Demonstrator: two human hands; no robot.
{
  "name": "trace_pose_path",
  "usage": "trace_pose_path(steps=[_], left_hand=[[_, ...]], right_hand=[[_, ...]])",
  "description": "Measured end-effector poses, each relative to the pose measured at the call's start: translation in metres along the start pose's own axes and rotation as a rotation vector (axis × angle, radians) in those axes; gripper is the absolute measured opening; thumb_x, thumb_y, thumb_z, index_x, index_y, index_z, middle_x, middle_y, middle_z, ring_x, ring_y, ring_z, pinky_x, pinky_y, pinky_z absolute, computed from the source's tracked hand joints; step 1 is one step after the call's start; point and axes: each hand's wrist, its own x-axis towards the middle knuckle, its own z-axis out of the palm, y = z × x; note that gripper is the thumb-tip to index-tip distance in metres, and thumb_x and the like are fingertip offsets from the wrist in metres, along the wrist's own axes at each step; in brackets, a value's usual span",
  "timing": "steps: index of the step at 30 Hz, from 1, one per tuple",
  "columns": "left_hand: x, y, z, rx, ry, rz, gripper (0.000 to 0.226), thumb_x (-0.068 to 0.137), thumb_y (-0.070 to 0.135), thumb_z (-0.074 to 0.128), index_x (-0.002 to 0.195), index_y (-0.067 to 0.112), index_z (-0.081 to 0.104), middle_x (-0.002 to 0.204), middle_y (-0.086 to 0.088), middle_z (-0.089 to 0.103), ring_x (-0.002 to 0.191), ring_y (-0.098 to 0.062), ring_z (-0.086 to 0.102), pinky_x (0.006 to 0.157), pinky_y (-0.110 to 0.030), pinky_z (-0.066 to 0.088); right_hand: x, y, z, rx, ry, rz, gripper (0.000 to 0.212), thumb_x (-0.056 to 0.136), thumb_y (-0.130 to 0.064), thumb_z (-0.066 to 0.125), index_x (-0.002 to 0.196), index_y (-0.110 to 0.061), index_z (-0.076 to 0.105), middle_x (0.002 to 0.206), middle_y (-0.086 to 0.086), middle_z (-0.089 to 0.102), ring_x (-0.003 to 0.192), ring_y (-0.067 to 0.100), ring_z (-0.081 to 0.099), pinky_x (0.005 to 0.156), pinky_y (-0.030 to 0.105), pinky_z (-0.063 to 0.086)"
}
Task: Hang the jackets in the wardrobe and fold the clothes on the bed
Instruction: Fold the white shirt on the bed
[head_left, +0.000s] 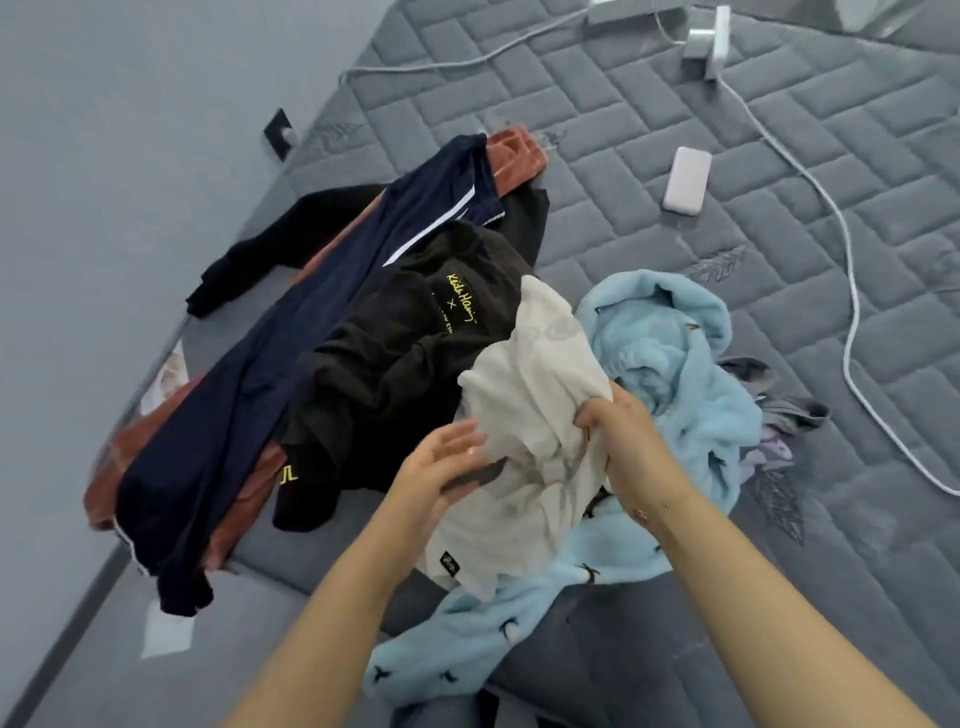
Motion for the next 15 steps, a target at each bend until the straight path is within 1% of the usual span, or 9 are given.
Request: trace_pose_path(steps=[1, 3, 5, 6, 8, 10, 12, 14, 15], left_hand=[[-0.002, 0.007, 0.003, -0.126, 0.052, -0.039, 0.05, 0.08, 0.029, 0.074, 0.127, 0.025, 0.057, 0.124, 0.003, 0.064, 0.112, -0.016, 0.062, 0.09, -0.034, 0.052], [-0.008, 0.024, 0.012, -0.293, -0.006, -0.132, 0.054, 0.077, 0.048, 0.075, 0.124, 0.027, 0.059, 0.117, 0.0, 0.064, 0.108, -0.022, 0.061, 0.091, -0.043, 0.052], [-0.019, 0.038, 0.027, -0.394, -0.099, -0.2, 0.057, 0.082, 0.059, 0.065, 0.121, 0.018, 0.064, 0.113, -0.009, 0.063, 0.109, -0.032, 0.055, 0.1, -0.047, 0.044], [-0.026, 0.042, 0.036, -0.394, -0.107, -0.196, 0.059, 0.086, 0.057, 0.061, 0.126, 0.013, 0.062, 0.119, -0.013, 0.063, 0.116, -0.035, 0.054, 0.108, -0.049, 0.038], [-0.043, 0.044, 0.058, -0.337, -0.078, -0.121, 0.052, 0.094, 0.037, 0.058, 0.136, 0.006, 0.054, 0.135, -0.02, 0.057, 0.129, -0.038, 0.051, 0.112, -0.051, 0.036], [-0.066, 0.04, 0.079, -0.287, -0.054, -0.049, 0.039, 0.096, 0.014, 0.056, 0.134, 0.005, 0.055, 0.133, -0.021, 0.059, 0.121, -0.036, 0.058, 0.1, -0.047, 0.049], [-0.092, 0.035, 0.099, -0.292, -0.062, -0.013, 0.037, 0.095, 0.006, 0.056, 0.132, 0.003, 0.057, 0.128, -0.021, 0.062, 0.114, -0.034, 0.062, 0.088, -0.04, 0.055], [-0.12, 0.027, 0.118, -0.33, -0.087, 0.006, 0.04, 0.092, 0.007, 0.058, 0.132, 0.001, 0.056, 0.128, -0.023, 0.062, 0.119, -0.038, 0.058, 0.091, -0.041, 0.053], [-0.135, 0.025, 0.128, -0.335, -0.096, 0.018, 0.042, 0.09, 0.008, 0.059, 0.131, 0.001, 0.056, 0.128, -0.023, 0.062, 0.12, -0.039, 0.058, 0.093, -0.042, 0.053]], right_hand=[[-0.018, 0.0, -0.002, -0.027, -0.013, -0.027, 0.027, 0.076, 0.003, 0.044, 0.097, 0.003, 0.061, 0.104, 0.025, 0.065, 0.087, 0.025, 0.059, 0.078, 0.035, 0.043], [-0.052, 0.004, -0.003, -0.051, -0.058, -0.061, 0.027, 0.077, 0.006, 0.044, 0.095, 0.005, 0.064, 0.106, 0.025, 0.067, 0.091, 0.034, 0.062, 0.078, 0.038, 0.046], [-0.087, 0.009, -0.006, -0.069, -0.105, -0.085, 0.027, 0.069, -0.003, 0.047, 0.088, 0.013, 0.057, 0.088, 0.029, 0.061, 0.081, 0.032, 0.055, 0.071, 0.036, 0.043], [-0.102, 0.012, -0.01, -0.049, -0.127, -0.092, 0.026, 0.065, -0.006, 0.047, 0.081, 0.012, 0.055, 0.079, 0.022, 0.057, 0.078, 0.027, 0.049, 0.069, 0.033, 0.039], [-0.13, 0.019, -0.024, 0.039, -0.164, -0.078, 0.025, 0.066, -0.004, 0.046, 0.081, 0.005, 0.063, 0.087, 0.009, 0.066, 0.083, 0.021, 0.055, 0.072, 0.031, 0.041], [-0.154, 0.022, -0.042, 0.064, -0.185, -0.088, 0.028, 0.059, -0.009, 0.048, 0.079, 0.005, 0.063, 0.087, 0.005, 0.066, 0.083, 0.02, 0.057, 0.071, 0.03, 0.042], [-0.173, 0.023, -0.061, 0.047, -0.218, -0.115, 0.03, 0.056, -0.014, 0.051, 0.076, 0.006, 0.06, 0.082, 0.006, 0.062, 0.08, 0.023, 0.054, 0.067, 0.03, 0.042], [-0.188, 0.02, -0.077, 0.118, -0.254, -0.15, 0.034, 0.067, -0.016, 0.056, 0.096, -0.004, 0.067, 0.095, 0.001, 0.071, 0.087, 0.017, 0.066, 0.073, 0.027, 0.052], [-0.194, 0.016, -0.084, 0.209, -0.235, -0.128, 0.041, 0.071, -0.02, 0.059, 0.11, -0.006, 0.063, 0.102, 0.001, 0.073, 0.093, 0.015, 0.069, 0.077, 0.029, 0.054]])
